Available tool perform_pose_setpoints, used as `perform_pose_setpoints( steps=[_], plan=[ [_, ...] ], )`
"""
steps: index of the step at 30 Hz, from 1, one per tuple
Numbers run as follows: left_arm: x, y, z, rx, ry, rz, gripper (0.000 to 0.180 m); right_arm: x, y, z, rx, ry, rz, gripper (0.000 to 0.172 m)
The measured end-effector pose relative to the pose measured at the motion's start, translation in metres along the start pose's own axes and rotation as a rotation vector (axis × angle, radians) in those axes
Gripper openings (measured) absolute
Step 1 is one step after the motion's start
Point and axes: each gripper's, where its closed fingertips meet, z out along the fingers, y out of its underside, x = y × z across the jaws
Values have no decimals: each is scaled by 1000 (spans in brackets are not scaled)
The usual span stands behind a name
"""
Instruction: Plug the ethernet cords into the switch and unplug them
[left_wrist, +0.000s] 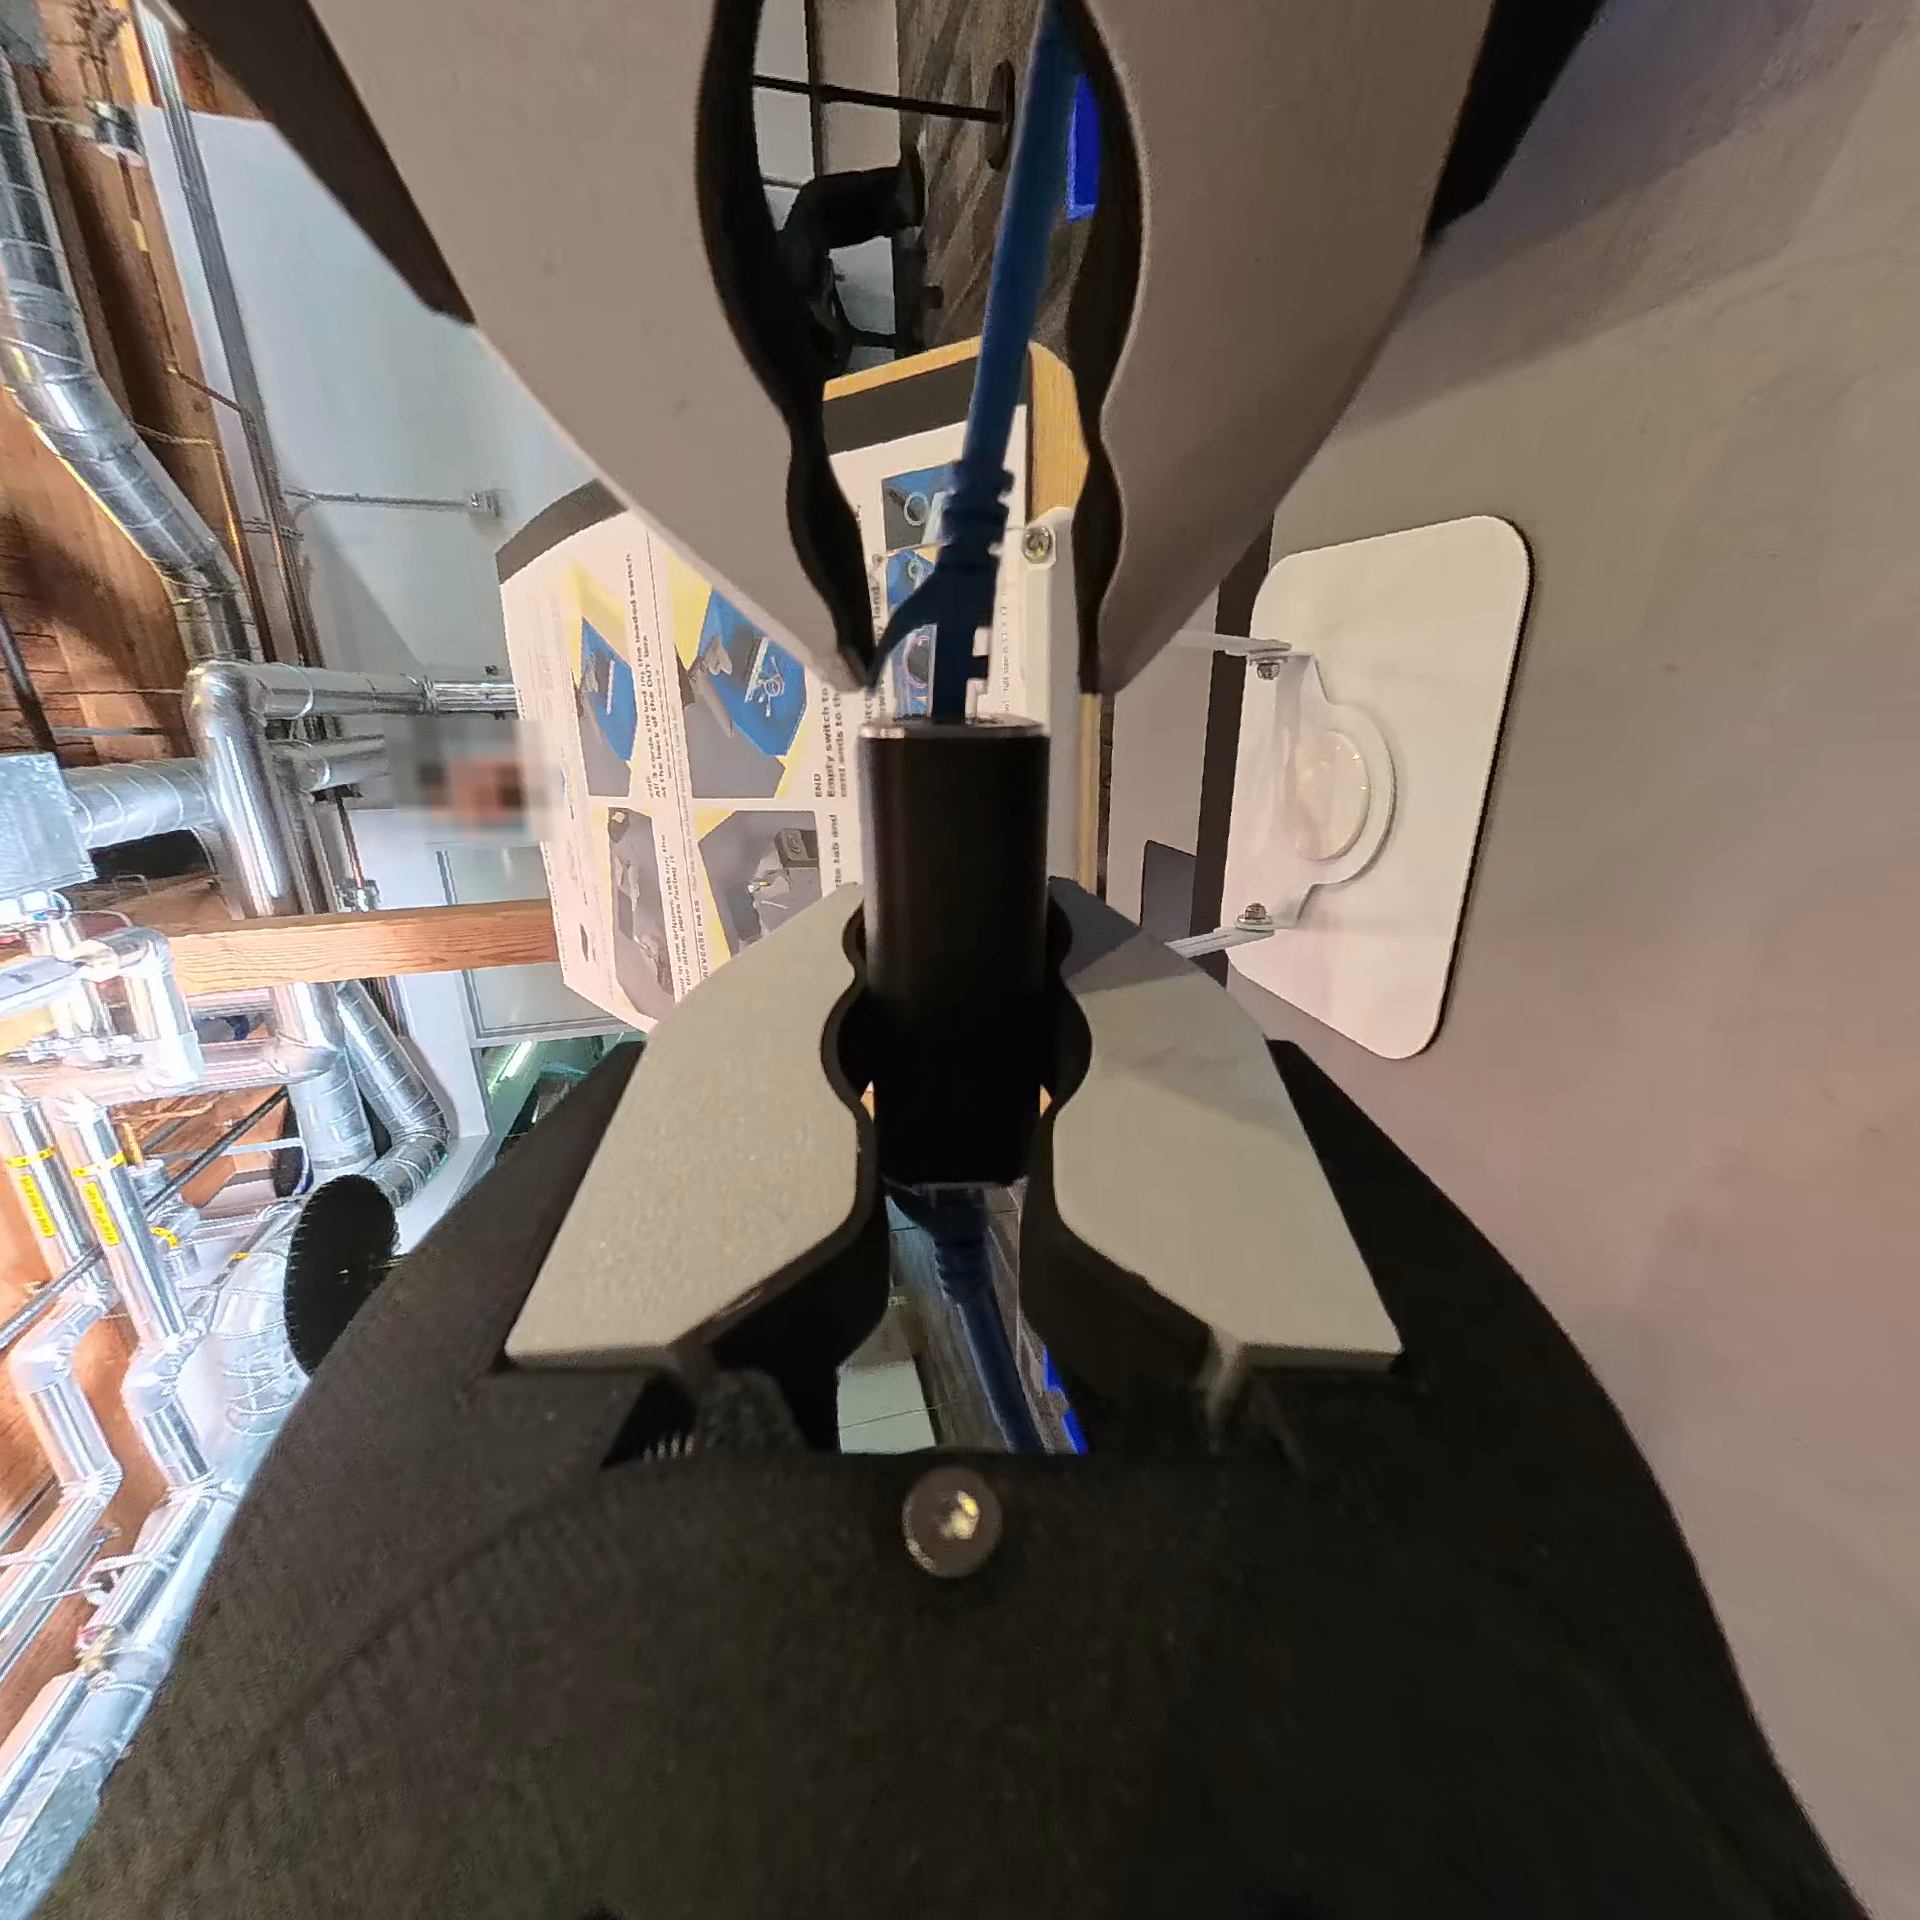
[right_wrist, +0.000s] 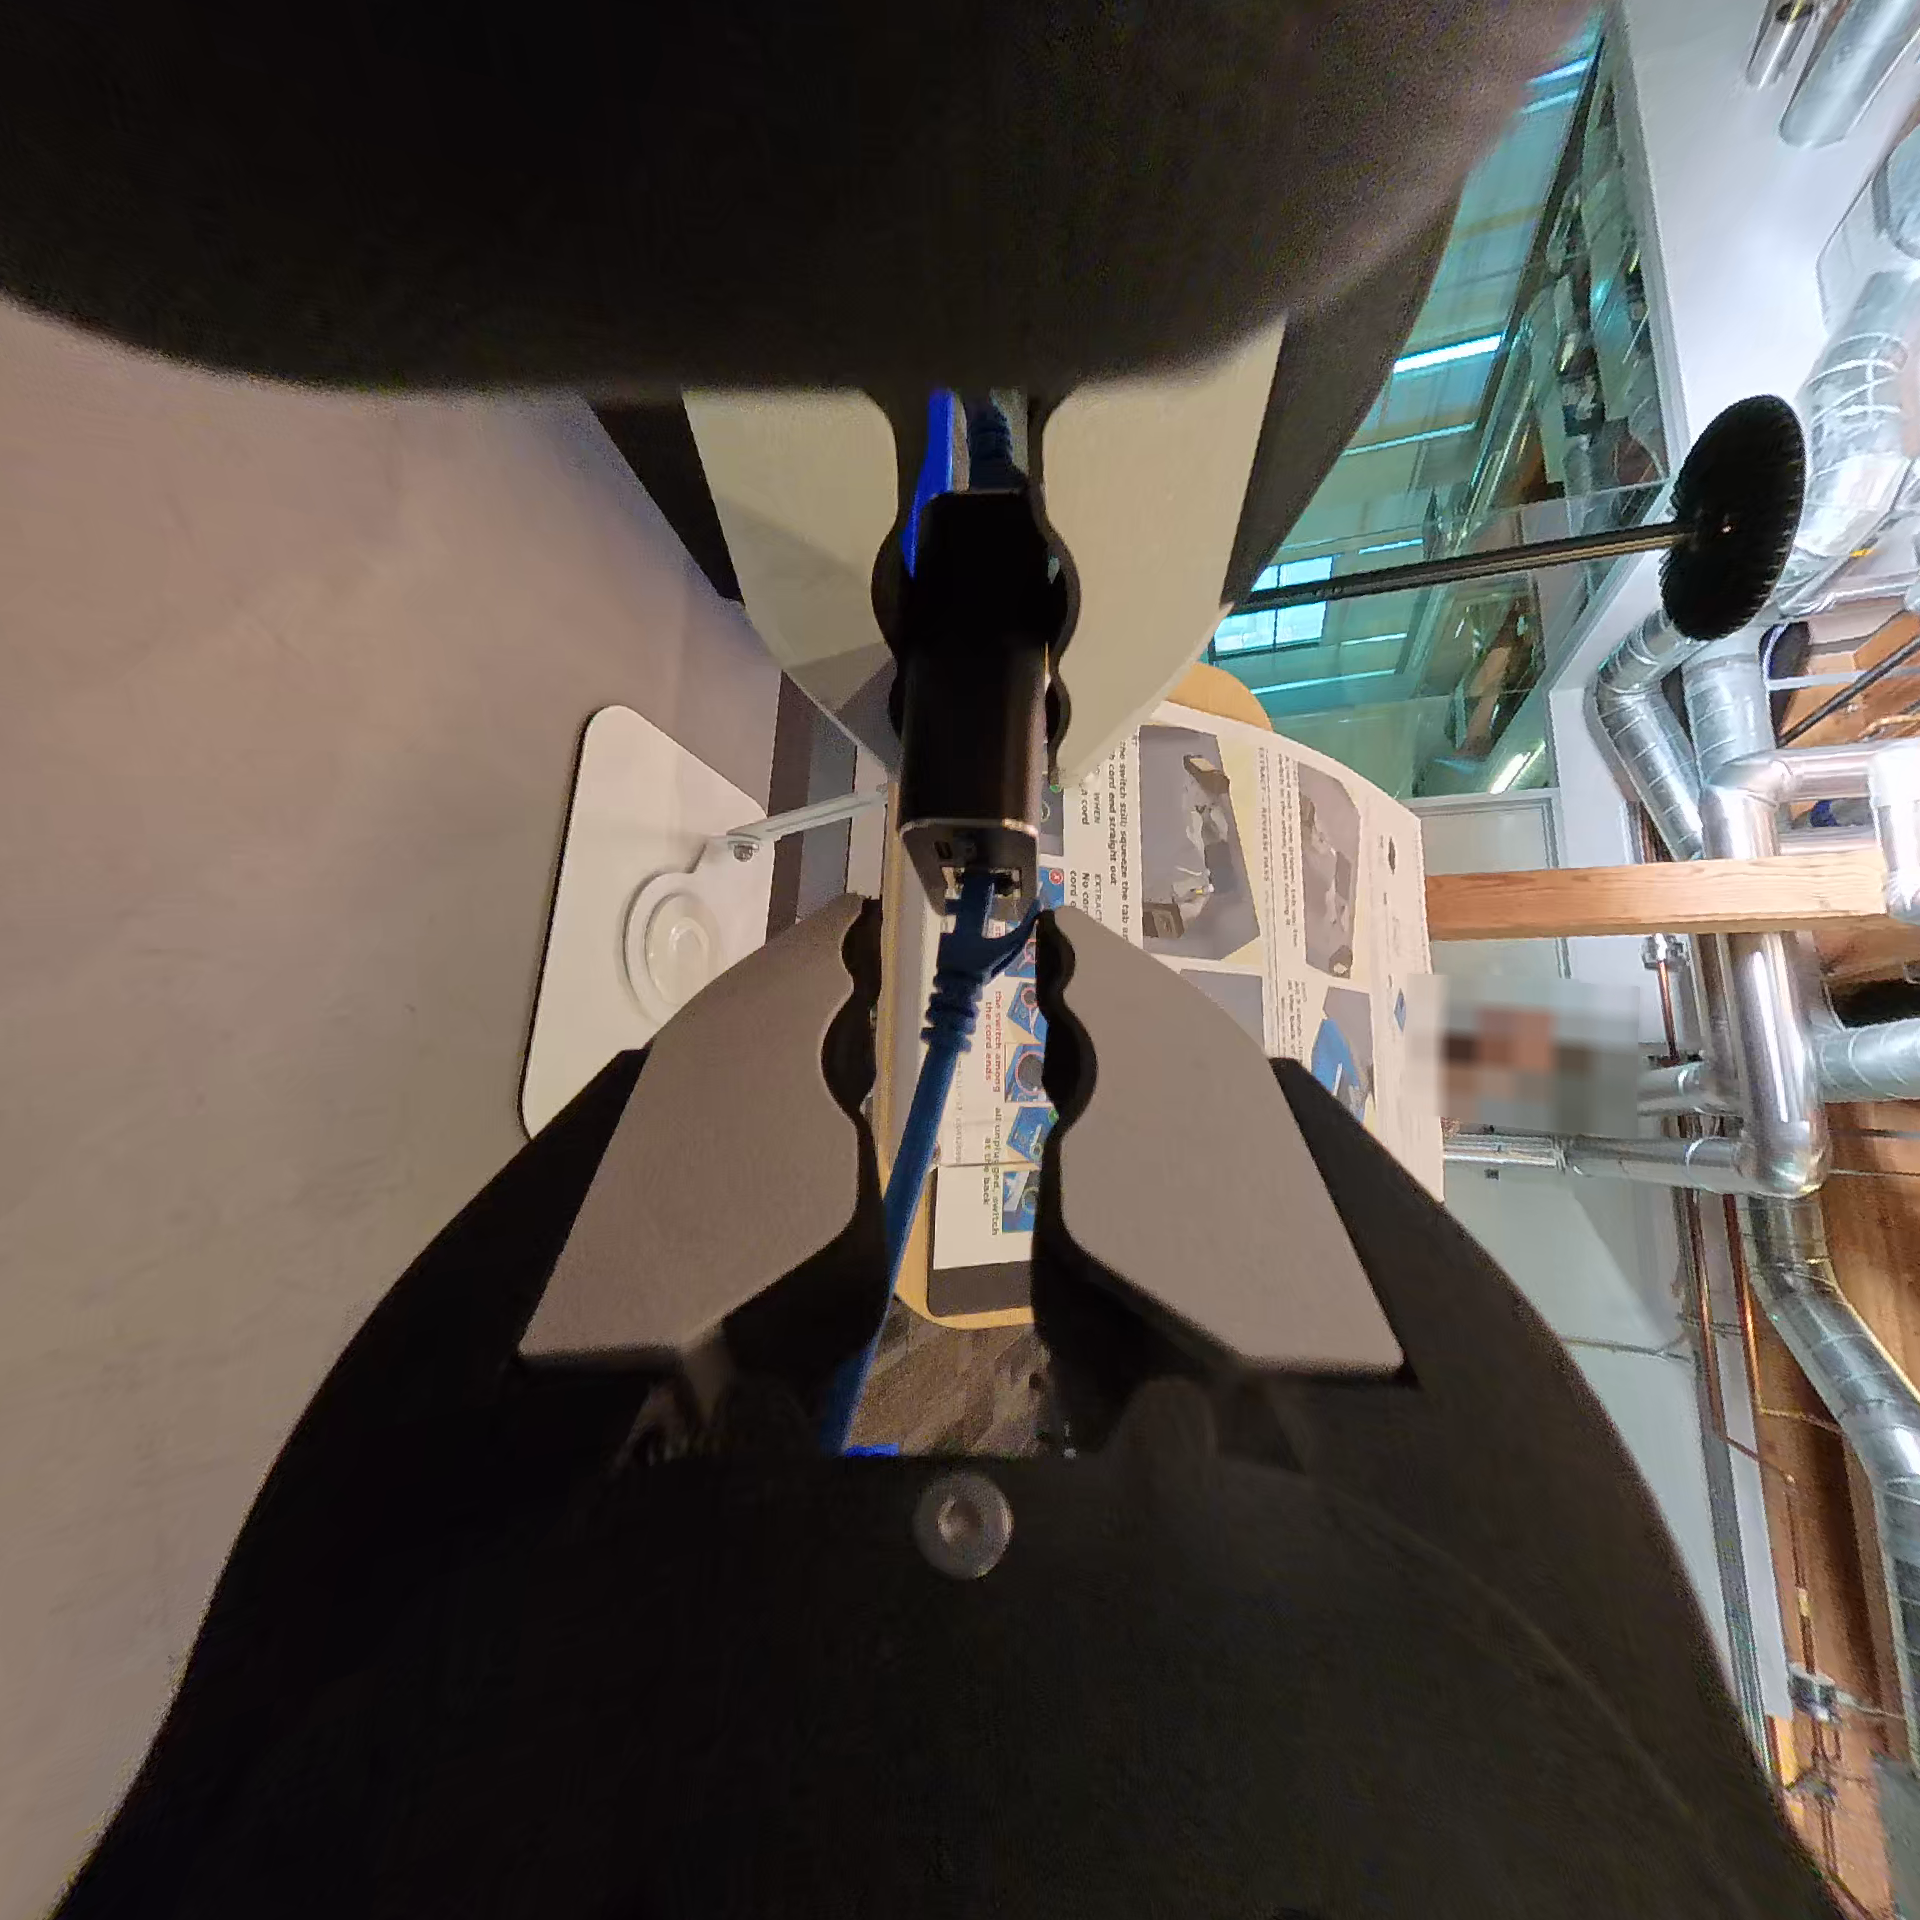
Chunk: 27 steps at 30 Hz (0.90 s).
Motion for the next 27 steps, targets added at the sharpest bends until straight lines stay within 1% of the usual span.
perform_pose_setpoints(
  steps=[1,4,8,15,19,27],
  plan=[
    [0,0,0,3,1,-2,26,0,0,0,0,-1,4,29],
    [0,-2,-2,6,5,2,26,0,4,1,-25,5,-7,27],
    [3,-5,-4,9,14,11,27,1,4,0,-18,5,-12,18],
    [3,-8,-5,7,18,14,27,1,1,-2,-32,25,-54,22],
    [4,-10,-5,13,21,14,27,2,2,-2,-44,31,-64,17],
    [6,-12,-8,14,40,-6,27,3,2,-4,-61,26,-68,15]
  ],
)
